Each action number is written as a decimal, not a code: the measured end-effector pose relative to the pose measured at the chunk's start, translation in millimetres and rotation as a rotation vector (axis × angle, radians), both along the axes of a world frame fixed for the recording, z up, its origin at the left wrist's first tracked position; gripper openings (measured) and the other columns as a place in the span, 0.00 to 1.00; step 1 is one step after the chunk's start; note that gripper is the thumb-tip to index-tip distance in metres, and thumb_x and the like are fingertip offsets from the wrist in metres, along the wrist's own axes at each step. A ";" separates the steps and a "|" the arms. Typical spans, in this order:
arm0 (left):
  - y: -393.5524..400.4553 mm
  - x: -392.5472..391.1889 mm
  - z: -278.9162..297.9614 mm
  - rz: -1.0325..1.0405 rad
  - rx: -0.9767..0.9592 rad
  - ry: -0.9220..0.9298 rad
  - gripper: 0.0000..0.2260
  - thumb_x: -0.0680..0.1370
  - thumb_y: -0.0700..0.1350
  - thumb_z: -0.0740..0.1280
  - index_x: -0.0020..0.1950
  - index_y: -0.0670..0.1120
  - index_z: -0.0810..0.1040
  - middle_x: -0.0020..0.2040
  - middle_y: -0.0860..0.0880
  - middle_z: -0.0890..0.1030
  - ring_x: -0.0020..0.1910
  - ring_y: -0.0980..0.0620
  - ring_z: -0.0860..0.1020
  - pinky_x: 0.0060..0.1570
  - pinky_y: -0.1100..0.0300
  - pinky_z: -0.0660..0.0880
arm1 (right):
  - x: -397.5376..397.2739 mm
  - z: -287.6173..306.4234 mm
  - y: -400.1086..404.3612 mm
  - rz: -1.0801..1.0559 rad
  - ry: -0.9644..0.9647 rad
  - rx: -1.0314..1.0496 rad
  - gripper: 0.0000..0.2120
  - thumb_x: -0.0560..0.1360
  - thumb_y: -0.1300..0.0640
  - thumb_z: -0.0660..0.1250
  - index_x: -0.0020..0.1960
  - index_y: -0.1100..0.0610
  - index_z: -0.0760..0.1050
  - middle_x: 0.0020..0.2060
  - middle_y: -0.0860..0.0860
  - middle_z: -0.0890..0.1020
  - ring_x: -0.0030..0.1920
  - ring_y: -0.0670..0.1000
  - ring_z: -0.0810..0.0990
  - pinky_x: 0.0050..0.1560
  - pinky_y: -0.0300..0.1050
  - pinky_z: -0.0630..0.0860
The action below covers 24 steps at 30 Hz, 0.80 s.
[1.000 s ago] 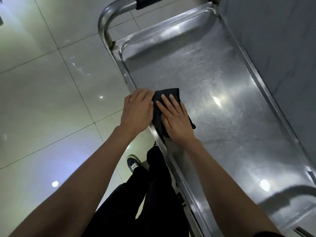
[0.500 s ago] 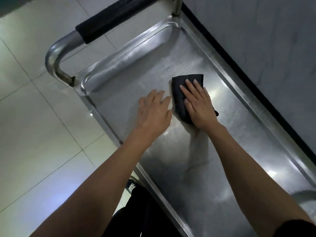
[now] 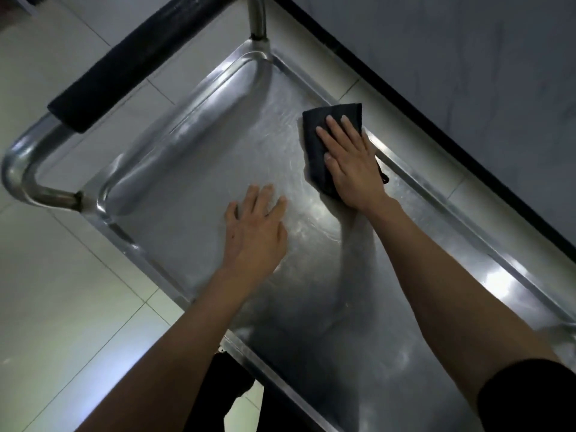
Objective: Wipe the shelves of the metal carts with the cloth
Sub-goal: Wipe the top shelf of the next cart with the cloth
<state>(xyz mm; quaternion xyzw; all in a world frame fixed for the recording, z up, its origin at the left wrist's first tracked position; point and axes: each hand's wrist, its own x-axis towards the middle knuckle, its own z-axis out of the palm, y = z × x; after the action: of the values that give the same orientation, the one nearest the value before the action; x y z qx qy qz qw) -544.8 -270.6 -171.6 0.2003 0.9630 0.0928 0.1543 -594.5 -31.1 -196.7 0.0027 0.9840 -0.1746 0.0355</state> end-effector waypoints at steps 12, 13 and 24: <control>-42.7 -21.4 2.0 -0.356 -0.035 -0.078 0.25 0.81 0.56 0.58 0.78 0.53 0.62 0.82 0.46 0.54 0.81 0.42 0.51 0.72 0.42 0.58 | 103.8 5.0 -131.6 -0.750 -0.057 -0.024 0.26 0.85 0.48 0.45 0.81 0.51 0.52 0.81 0.49 0.50 0.81 0.51 0.43 0.79 0.56 0.44; -47.5 -22.5 3.7 -0.403 -0.047 -0.096 0.24 0.82 0.56 0.57 0.78 0.53 0.62 0.82 0.46 0.53 0.81 0.42 0.50 0.73 0.41 0.58 | 113.1 4.5 -146.8 -0.794 -0.059 -0.037 0.26 0.85 0.48 0.45 0.81 0.51 0.51 0.81 0.49 0.49 0.81 0.51 0.42 0.79 0.57 0.43; -49.2 -17.1 17.5 -0.791 -0.100 -0.073 0.19 0.82 0.51 0.58 0.72 0.49 0.71 0.79 0.43 0.59 0.80 0.41 0.53 0.71 0.38 0.60 | 211.9 -0.1 -257.7 -0.852 -0.104 0.027 0.26 0.85 0.46 0.42 0.82 0.51 0.48 0.81 0.50 0.47 0.81 0.53 0.42 0.78 0.61 0.51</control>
<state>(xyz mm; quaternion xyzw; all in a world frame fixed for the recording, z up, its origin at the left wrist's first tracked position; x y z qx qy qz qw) -561.9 -319.8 -154.1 0.5443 0.8089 -0.0138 0.2219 -382.6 -288.7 -196.7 0.4180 0.8941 -0.1606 0.0096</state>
